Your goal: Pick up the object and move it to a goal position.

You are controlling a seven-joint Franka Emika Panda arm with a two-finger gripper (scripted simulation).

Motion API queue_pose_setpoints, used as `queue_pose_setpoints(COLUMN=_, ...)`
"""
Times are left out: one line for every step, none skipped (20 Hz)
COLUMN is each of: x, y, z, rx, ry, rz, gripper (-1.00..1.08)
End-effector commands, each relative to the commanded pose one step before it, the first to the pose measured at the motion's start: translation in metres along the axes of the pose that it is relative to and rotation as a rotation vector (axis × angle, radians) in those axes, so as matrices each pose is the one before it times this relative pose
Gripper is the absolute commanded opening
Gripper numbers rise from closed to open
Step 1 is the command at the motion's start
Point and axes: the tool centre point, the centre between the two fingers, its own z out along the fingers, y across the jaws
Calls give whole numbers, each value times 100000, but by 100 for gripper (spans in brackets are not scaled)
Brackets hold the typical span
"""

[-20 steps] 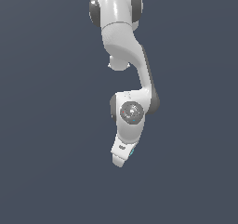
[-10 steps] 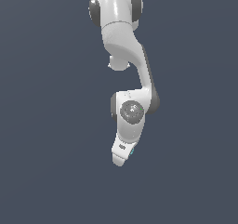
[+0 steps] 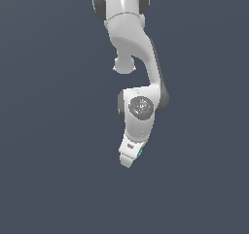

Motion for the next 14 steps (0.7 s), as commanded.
queue_pose_setpoints(x=15, y=-923, z=-813, rx=-86, ry=6, rz=-29, gripper=-100)
queue_pose_setpoints(x=-5, y=-445, z=-374, rx=0, ry=0, rz=0, gripper=-100)
queue_pose_setpoints(x=-5, y=-483, z=-406, rx=0, ry=0, rz=0, gripper=-100)
queue_pose_setpoints(x=-2, y=-522, z=-434, rx=-20, ry=-45, rz=0, gripper=-100)
queue_pose_setpoints(x=-6, y=-559, z=-471, rx=0, ry=0, rz=0, gripper=-100)
queue_pose_setpoints(x=-2, y=-585, z=-489, rx=-21, ry=-44, rz=0, gripper=-100)
queue_pose_setpoints(x=-6, y=-600, z=-507, rx=0, ry=0, rz=0, gripper=-100)
queue_pose_setpoints(x=-5, y=-616, z=-521, rx=0, ry=0, rz=0, gripper=-100)
queue_pose_setpoints(x=-1, y=-636, z=-533, rx=-21, ry=-44, rz=0, gripper=-100)
queue_pose_setpoints(x=-5, y=-652, z=-553, rx=0, ry=0, rz=0, gripper=-100)
queue_pose_setpoints(x=0, y=-673, z=-567, rx=-22, ry=-44, rz=0, gripper=-100)
queue_pose_setpoints(x=-5, y=-690, z=-588, rx=0, ry=0, rz=0, gripper=-100)
queue_pose_setpoints(x=1, y=-707, z=-598, rx=-22, ry=-44, rz=0, gripper=-100)
queue_pose_setpoints(x=-3, y=-708, z=-605, rx=0, ry=0, rz=0, gripper=-100)
